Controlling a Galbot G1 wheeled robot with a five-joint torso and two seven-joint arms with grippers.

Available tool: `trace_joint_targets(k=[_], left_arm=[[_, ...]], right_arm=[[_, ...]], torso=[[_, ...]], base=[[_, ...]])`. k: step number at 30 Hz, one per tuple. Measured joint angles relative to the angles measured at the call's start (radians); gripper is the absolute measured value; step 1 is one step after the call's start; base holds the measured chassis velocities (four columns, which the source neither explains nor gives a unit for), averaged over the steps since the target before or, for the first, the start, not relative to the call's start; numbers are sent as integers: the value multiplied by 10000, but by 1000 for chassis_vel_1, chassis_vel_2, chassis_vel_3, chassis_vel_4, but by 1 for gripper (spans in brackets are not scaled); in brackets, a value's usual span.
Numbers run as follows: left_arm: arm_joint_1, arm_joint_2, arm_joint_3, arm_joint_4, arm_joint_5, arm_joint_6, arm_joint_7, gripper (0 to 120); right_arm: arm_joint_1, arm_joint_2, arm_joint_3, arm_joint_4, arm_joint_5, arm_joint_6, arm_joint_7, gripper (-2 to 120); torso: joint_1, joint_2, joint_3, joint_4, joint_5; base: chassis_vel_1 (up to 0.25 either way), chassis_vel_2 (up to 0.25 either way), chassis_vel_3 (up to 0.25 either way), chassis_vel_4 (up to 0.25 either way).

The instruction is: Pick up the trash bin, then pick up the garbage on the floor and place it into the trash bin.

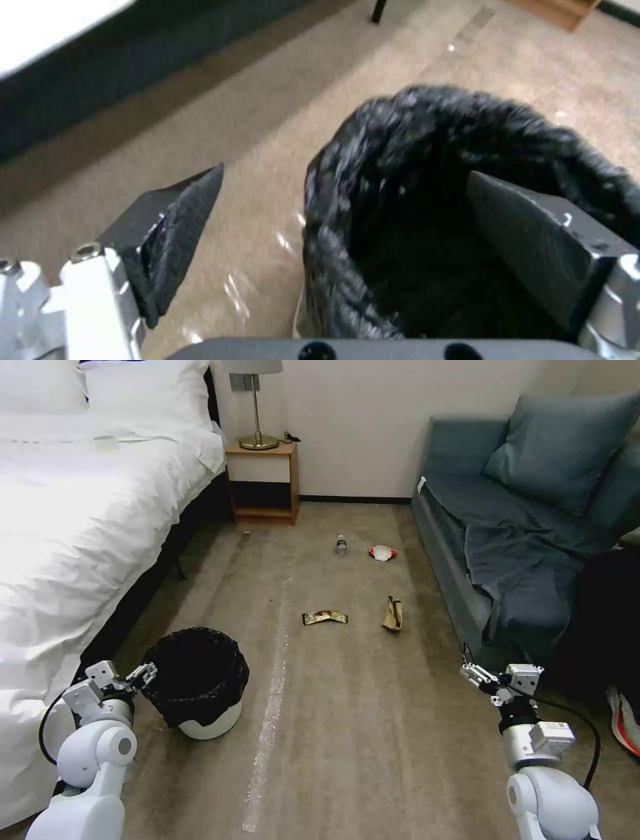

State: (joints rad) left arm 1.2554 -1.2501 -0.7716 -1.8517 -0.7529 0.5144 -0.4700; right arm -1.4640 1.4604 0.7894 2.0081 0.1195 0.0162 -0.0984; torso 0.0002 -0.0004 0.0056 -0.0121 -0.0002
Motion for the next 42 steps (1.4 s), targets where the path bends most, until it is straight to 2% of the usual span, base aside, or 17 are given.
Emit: trace_joint_targets(k=[7,15,17,18,20,21,24,26,31,35,36,42], left_arm=[[-260,-86,-21,665,-333,87,-120,97],[-443,-146,-9,1082,-464,67,189,86],[-499,-188,6,1223,-451,58,351,72],[-499,-188,6,1223,-451,58,351,72],[-534,-209,19,1341,-447,56,444,63],[-534,-209,19,1341,-447,56,444,63],[-554,-239,23,1495,-448,55,516,46],[-554,-242,23,1517,-447,51,528,43],[-511,-242,12,1570,-447,-1,587,22],[-487,-245,1,1572,-444,-26,596,13],[-477,-257,0,1570,-443,-42,642,7],[-451,-284,-17,1554,-417,-87,615,6]], right_arm=[[5,27,-82,-40,-44,23,20,100],[-1,36,-197,-122,-84,119,22,100],[-6,48,-253,-165,-93,204,22,100],[-6,48,-253,-165,-93,204,22,100],[-15,50,-277,-165,-94,243,22,100],[-15,50,-277,-165,-94,243,22,100],[-24,52,-291,-117,-89,296,22,100],[-29,52,-290,-114,-88,308,22,100],[-77,64,-288,-61,-81,372,22,100],[-83,79,-290,-44,-77,383,22,100],[-85,84,-299,-36,-75,386,22,100],[-84,85,-324,-13,-62,395,22,100]], torso=[[0,0,0,1,-1],[0,0,0,1,0],[0,0,0,1,0],[0,0,0,1,0],[0,0,0,1,0],[0,0,0,1,0],[0,0,0,1,0],[0,0,0,1,0],[-1,0,0,0,0],[0,0,0,0,0],[0,0,0,0,1],[0,0,0,0,-1]], base=[[0,0,0,0],[0,0,0,0],[0,0,0,0],[0,0,0,0],[0,0,0,0],[0,0,0,0],[0,0,0,0],[0,0,0,0],[0,0,0,0],[0,0,0,0],[0,0,0,0],[0,0,0,0]])
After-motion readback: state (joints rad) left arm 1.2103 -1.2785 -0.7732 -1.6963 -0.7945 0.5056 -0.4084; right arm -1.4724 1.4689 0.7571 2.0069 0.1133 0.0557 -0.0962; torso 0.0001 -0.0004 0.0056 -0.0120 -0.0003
